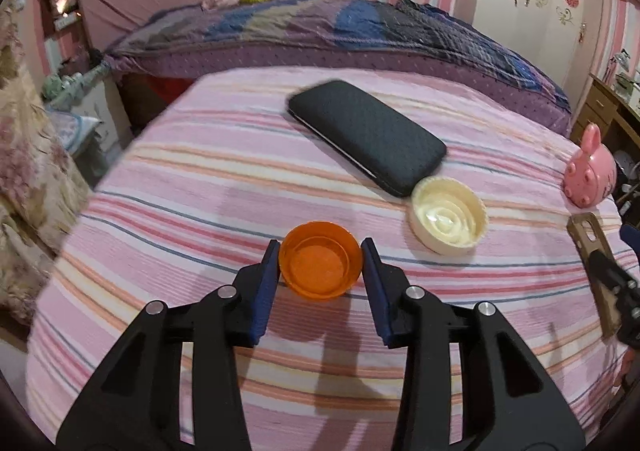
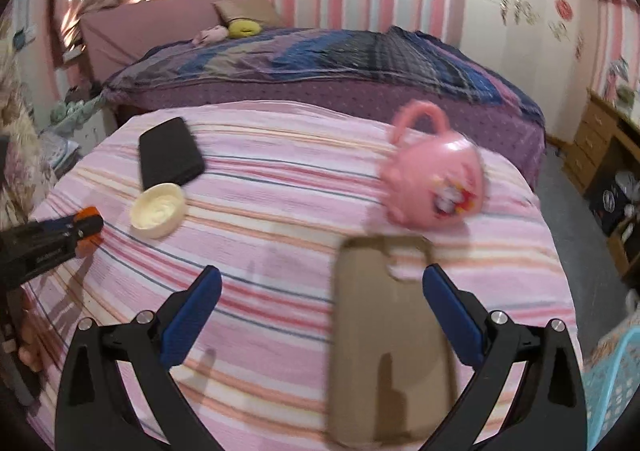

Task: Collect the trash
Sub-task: 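Grasp the cream round lid with the right tool while the left tool holds the cup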

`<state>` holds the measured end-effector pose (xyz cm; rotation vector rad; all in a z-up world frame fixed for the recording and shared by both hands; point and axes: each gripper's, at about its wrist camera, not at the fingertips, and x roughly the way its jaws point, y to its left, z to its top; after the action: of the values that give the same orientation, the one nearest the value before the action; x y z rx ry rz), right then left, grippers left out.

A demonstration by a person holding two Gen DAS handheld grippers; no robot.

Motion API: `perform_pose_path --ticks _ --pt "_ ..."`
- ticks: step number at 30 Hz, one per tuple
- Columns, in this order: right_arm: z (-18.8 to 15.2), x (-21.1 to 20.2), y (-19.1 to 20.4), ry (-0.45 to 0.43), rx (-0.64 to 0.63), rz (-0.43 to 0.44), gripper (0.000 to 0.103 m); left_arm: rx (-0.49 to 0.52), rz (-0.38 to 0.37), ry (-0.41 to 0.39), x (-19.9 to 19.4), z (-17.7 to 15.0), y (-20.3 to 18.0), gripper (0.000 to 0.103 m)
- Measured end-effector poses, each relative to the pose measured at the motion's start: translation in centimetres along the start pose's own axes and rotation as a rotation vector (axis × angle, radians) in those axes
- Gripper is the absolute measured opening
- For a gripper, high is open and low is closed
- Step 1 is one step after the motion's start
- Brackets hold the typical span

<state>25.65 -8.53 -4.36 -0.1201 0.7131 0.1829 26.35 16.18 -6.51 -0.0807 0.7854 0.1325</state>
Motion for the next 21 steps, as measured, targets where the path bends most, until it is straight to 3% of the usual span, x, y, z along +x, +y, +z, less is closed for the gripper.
perform_pose_path --ticks 7,15,17,21 --pt "2.0 2.2 4.6 0.037 -0.016 0.113 0.098 -0.048 0.074 -0.027 -0.9 0.5 4.2 0.040" --pt "3.0 5.1 9.6 0.080 -0.073 0.139 0.097 -0.153 0.084 -0.018 -1.0 0.5 8.3 0.039" --pt "3.4 5.7 10.8 0.099 -0.103 0.148 0.091 -0.166 0.083 -0.016 -1.0 0.6 8.6 0.040" --pt "3.8 6.7 11.6 0.140 -0.126 0.173 0.065 -0.164 0.085 -0.018 -1.2 0.6 8.5 0.040"
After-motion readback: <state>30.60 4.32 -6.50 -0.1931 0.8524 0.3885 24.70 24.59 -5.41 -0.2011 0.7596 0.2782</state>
